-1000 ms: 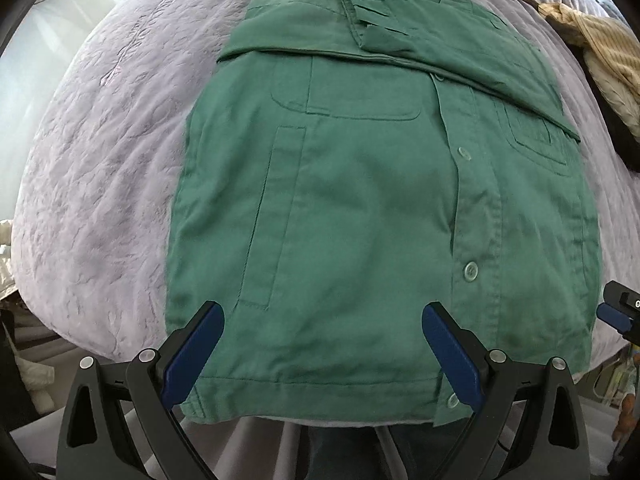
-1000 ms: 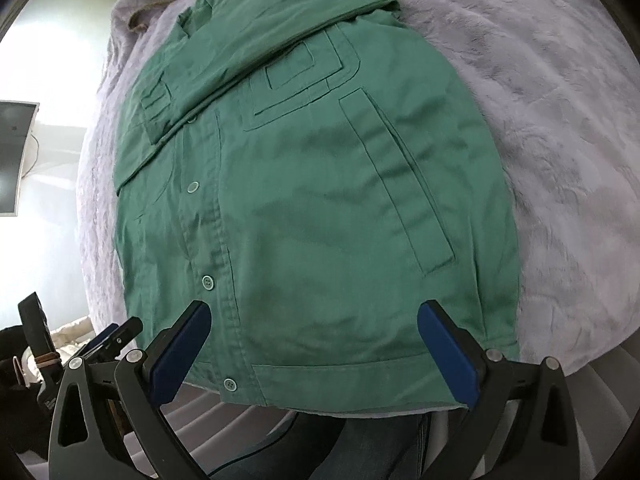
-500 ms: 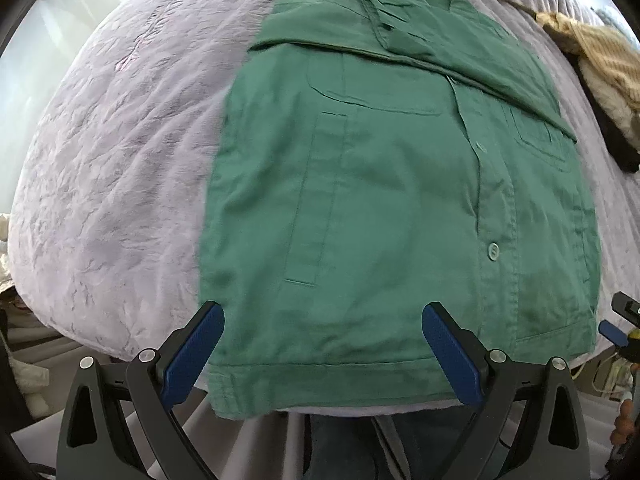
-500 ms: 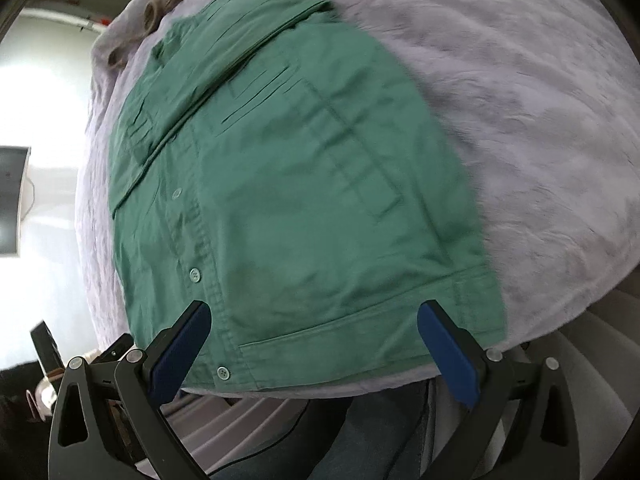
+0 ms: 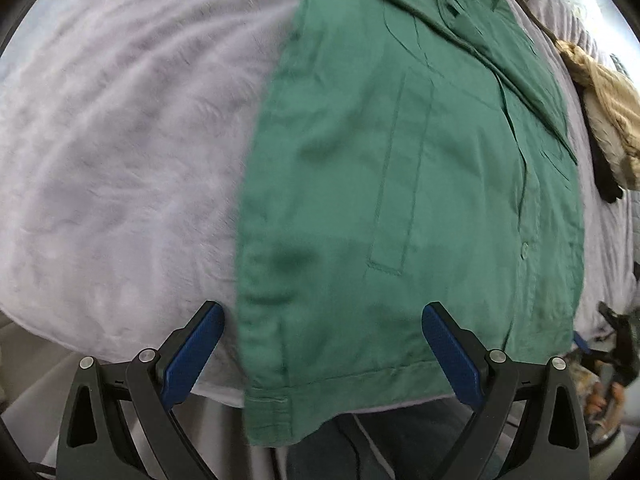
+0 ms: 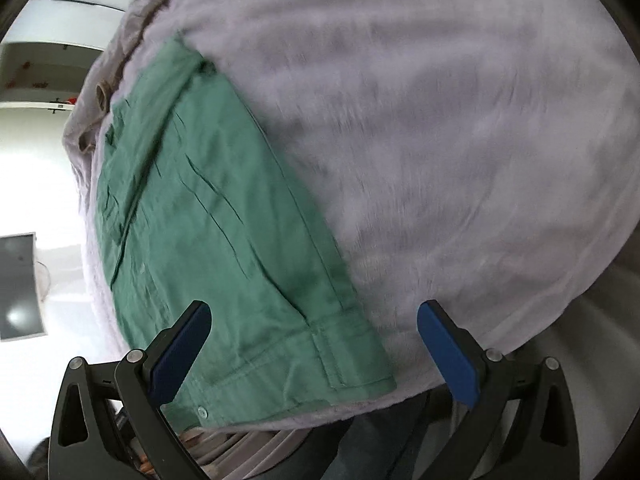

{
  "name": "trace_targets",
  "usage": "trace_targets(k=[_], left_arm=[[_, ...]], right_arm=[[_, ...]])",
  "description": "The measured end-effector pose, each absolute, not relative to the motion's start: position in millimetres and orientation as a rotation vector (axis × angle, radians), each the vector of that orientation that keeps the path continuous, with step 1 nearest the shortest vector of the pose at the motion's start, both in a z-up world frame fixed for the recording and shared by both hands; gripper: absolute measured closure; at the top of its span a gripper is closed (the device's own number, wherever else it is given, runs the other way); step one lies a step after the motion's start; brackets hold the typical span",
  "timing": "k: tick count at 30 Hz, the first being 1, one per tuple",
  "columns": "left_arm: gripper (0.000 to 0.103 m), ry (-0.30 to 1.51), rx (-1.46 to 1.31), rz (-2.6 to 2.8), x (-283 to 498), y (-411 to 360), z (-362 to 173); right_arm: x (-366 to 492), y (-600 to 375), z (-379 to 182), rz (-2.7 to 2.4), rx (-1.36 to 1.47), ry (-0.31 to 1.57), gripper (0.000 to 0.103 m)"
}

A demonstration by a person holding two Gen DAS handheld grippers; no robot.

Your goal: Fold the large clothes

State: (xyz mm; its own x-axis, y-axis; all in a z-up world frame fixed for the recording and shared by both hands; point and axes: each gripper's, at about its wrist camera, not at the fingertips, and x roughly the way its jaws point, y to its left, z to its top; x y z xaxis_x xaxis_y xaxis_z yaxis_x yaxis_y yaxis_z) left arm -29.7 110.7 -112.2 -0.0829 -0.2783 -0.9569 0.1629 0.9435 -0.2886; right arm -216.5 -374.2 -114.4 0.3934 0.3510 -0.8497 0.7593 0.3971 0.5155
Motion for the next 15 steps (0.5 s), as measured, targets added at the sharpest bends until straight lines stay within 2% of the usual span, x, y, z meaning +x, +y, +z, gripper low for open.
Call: trace_targets(k=[4,10,15], left_arm=[[0.004,1.651,-0.078,-0.415,-37,103,-120],[0.003,1.664,-0.031,-0.455,-42,93,-124],[0.003,1.685,-0.052,-0.456,-45,90,-127]], right_arm=[[-212,-356,-117,-0.278,1.212,1.205,0.0],[-198,-344,-105,0.013,1.445,0.985,0.0],[-192,-337,-128,-0.056,1.426,1.1,0.0]])
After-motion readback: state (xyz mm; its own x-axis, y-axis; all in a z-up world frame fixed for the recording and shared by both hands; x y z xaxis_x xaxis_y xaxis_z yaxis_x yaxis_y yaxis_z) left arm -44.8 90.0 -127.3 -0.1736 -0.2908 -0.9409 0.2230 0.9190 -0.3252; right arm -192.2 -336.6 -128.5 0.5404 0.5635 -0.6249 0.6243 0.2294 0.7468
